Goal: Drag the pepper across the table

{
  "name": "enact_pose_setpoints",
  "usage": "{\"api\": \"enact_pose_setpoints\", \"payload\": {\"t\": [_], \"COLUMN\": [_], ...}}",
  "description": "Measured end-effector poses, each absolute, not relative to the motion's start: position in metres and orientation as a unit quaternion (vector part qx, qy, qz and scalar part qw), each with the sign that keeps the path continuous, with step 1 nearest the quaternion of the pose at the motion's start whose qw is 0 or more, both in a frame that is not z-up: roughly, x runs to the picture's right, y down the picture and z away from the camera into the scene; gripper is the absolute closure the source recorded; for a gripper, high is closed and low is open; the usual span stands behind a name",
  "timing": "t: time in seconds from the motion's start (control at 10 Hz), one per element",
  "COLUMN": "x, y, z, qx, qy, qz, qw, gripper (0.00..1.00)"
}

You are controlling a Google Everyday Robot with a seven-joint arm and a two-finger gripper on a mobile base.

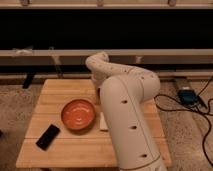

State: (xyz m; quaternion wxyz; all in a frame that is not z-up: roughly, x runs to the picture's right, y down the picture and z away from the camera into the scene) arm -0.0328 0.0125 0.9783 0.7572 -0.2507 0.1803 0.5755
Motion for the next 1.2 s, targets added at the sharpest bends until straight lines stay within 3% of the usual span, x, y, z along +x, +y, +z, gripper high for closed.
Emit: {"api": "enact_pose_setpoints", "payload": {"t": [1.2], "x": [-0.116], "y": [0.018], "z": [0.972], "qx": [-0.268], "qy": [0.072], "qz": [0.501], "qw": [0.820], "gripper": [1.00]}}
